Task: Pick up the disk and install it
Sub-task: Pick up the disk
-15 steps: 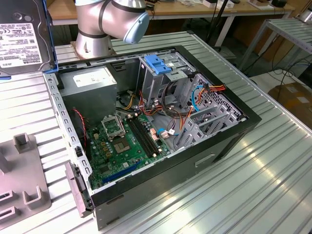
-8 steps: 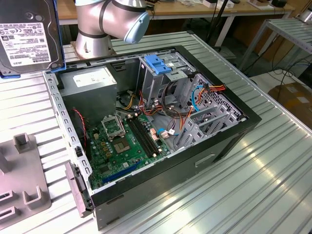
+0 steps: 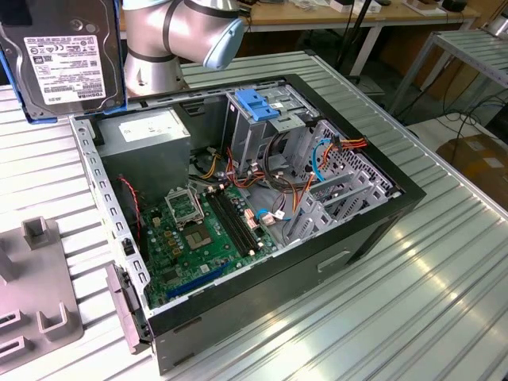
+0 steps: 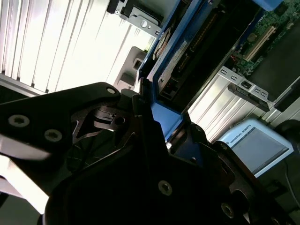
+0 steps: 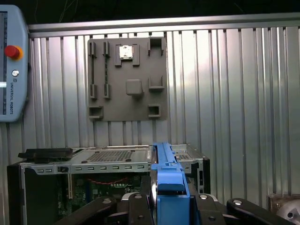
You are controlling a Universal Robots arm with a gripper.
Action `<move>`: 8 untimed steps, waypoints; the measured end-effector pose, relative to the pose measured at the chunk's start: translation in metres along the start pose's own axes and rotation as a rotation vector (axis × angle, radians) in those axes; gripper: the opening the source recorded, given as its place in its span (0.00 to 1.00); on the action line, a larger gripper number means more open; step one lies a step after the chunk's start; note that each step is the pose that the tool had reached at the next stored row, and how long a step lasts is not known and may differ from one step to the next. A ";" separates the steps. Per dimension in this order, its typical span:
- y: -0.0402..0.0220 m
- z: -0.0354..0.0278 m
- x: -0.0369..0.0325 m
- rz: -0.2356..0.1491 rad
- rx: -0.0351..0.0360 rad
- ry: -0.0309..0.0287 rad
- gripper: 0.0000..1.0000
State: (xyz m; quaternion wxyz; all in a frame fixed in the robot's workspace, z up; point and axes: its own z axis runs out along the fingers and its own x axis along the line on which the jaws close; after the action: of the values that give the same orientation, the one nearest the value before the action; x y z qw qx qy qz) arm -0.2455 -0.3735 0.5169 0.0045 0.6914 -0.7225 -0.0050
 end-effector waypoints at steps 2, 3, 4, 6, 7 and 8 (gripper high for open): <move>-0.0075 -0.0001 -0.0002 0.000 0.0000 0.0000 0.37; -0.0104 -0.0001 -0.0002 0.000 0.0001 0.0000 0.37; -0.0144 -0.0001 -0.0004 0.000 0.0000 0.0000 0.37; -0.0186 -0.0001 -0.0003 0.000 0.0000 0.0000 0.37; -0.0207 -0.0001 -0.0004 0.000 0.0000 0.0000 0.37; -0.0229 -0.0001 -0.0003 0.000 0.0000 0.0000 0.37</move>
State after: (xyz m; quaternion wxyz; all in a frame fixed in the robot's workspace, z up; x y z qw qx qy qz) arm -0.2226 -0.3742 0.5167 0.0045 0.6913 -0.7225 -0.0050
